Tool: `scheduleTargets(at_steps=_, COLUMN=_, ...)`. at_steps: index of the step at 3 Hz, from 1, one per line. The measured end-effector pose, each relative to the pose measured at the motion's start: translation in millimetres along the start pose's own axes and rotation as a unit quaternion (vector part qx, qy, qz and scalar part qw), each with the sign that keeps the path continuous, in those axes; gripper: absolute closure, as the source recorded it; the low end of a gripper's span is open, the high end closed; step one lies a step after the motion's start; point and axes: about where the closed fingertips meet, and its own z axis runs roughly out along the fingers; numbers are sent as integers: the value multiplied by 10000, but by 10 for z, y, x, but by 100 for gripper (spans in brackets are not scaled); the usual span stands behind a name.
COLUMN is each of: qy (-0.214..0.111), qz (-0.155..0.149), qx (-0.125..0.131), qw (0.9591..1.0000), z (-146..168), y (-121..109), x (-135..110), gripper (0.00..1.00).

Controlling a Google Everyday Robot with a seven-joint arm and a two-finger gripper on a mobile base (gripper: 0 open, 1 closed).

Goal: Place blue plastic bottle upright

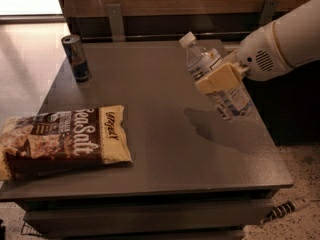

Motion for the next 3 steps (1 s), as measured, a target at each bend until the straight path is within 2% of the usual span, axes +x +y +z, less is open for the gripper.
scheduleTargets(at_steps=1, qy=-687, qz=-59, qx=-307, qw=9971, z=-87, y=-94, x=145, gripper=100)
scheduleTargets(at_steps=2, qy=-1246, qz=-240, qx=-585, qw=9902, z=-117, y=-172, x=232, gripper=100)
scheduleTargets(at_steps=3, qy=-1636, qz=-458, qx=-762, qw=9825, z=-117, y=-183, x=243, gripper=100)
